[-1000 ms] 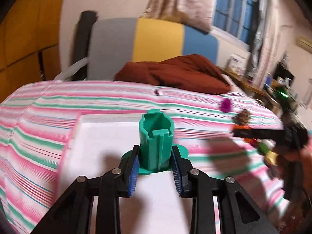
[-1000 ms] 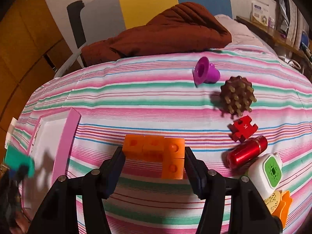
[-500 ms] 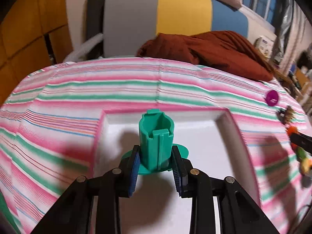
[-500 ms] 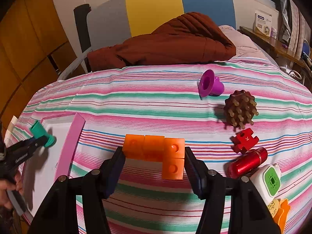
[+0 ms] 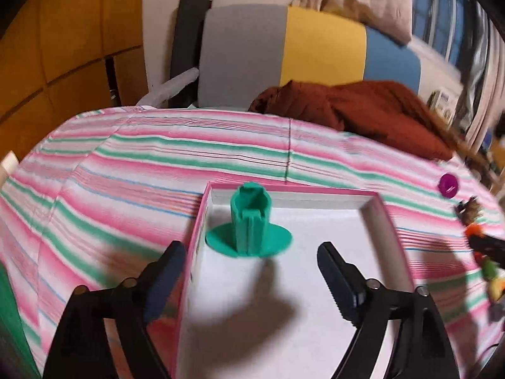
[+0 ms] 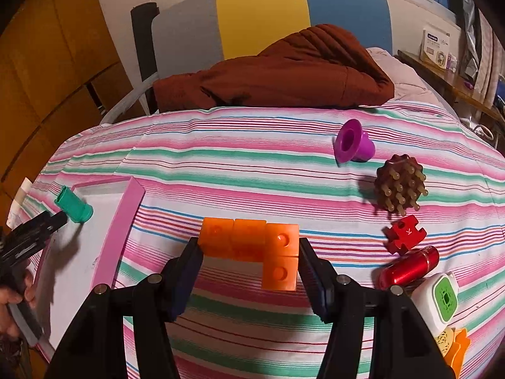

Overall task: Organize rigid objects
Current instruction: 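Set the orange blocks in the white tray beside the spool and open the right tool, then move the right tool back toward the toys on the bed cover, then grasp the black cylinder with the left tool while the right tool grasps the orange slotted piece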

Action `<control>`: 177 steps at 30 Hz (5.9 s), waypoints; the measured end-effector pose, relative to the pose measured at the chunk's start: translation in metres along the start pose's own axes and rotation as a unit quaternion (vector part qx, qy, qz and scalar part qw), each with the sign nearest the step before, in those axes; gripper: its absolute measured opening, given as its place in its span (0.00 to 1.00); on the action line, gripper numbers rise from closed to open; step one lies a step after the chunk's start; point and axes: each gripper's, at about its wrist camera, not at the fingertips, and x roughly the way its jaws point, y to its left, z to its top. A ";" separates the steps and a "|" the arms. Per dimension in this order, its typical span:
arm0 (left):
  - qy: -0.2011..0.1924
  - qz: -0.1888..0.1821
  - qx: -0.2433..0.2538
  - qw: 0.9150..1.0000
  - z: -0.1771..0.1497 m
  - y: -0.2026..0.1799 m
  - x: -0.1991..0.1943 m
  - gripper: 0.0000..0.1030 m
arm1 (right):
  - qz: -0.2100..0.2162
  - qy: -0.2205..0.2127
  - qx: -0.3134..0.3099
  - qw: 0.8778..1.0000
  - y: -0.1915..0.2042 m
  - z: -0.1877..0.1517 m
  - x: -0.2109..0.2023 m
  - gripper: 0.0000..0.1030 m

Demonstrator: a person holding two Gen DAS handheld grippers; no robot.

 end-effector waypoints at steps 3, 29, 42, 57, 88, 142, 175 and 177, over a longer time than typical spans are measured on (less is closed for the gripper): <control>0.001 -0.020 -0.028 0.999 -0.007 0.001 -0.017 0.88 | 0.002 0.003 -0.004 1.000 0.003 -0.001 0.002 0.59; 0.034 -0.059 -0.037 0.997 -0.069 -0.007 -0.060 0.96 | -0.005 -0.018 -0.127 0.992 0.112 -0.020 -0.006 0.59; 0.044 -0.040 -0.036 0.998 -0.074 0.010 -0.069 0.96 | 0.067 0.018 -0.148 0.987 0.194 0.007 0.021 0.59; 0.058 -0.027 -0.058 0.996 -0.074 0.019 -0.072 0.96 | 0.020 0.057 -0.133 0.989 0.203 0.036 0.084 0.59; 0.035 0.011 0.000 0.999 -0.075 -0.026 -0.095 0.96 | 0.001 -0.016 -0.116 0.993 0.131 0.003 -0.032 0.68; 0.037 -0.095 0.140 0.985 -0.116 -0.158 -0.114 0.99 | -0.144 -0.021 0.245 0.958 -0.121 -0.067 -0.114 0.70; 0.006 -0.158 0.206 0.966 -0.070 -0.288 -0.066 0.99 | -0.177 0.059 0.329 0.926 -0.170 -0.099 -0.081 0.25; 0.017 -0.143 0.202 0.969 -0.062 -0.296 -0.050 0.99 | -0.175 0.056 0.331 0.925 -0.170 -0.100 -0.082 0.25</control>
